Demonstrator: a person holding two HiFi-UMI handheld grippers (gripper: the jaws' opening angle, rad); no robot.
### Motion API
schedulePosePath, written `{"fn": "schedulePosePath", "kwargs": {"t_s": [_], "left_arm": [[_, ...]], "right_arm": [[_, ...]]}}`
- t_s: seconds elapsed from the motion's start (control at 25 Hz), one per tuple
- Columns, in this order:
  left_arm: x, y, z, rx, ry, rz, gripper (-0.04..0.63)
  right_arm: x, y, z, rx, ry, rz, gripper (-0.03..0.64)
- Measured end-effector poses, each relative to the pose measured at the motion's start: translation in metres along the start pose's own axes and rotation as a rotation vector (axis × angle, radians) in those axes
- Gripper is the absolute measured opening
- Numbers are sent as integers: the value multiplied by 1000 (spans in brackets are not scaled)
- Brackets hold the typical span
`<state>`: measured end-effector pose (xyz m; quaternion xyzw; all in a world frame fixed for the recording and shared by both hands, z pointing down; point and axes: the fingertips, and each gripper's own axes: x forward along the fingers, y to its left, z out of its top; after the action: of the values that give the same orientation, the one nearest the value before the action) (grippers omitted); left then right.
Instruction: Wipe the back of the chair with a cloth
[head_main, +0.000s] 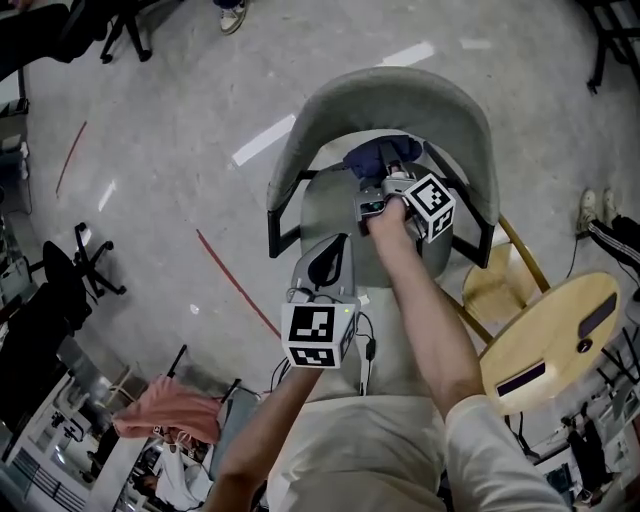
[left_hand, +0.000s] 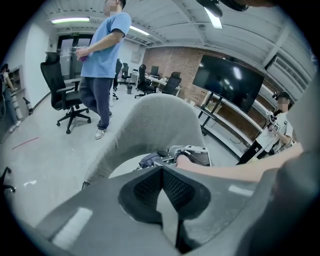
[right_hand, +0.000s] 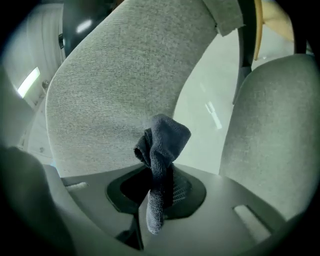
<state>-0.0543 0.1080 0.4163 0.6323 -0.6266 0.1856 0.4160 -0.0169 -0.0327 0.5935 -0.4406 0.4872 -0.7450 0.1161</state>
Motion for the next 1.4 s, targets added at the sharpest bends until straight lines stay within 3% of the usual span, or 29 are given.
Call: {"fn": "schedulePosePath", "kwargs": {"t_s": [0.2,0.6,1.4], "left_arm": [[2,0,4,0,2,-8,1],[2,7,-7,-28,15,-1,1],[-2,12,7,-45,-21,-2,1]], "right_arm": [[13,-16,5,24,-20,-32,78],[27,-10,2,34,-12,-11,78],[19,40,-6,46,-7,83,78]]}}
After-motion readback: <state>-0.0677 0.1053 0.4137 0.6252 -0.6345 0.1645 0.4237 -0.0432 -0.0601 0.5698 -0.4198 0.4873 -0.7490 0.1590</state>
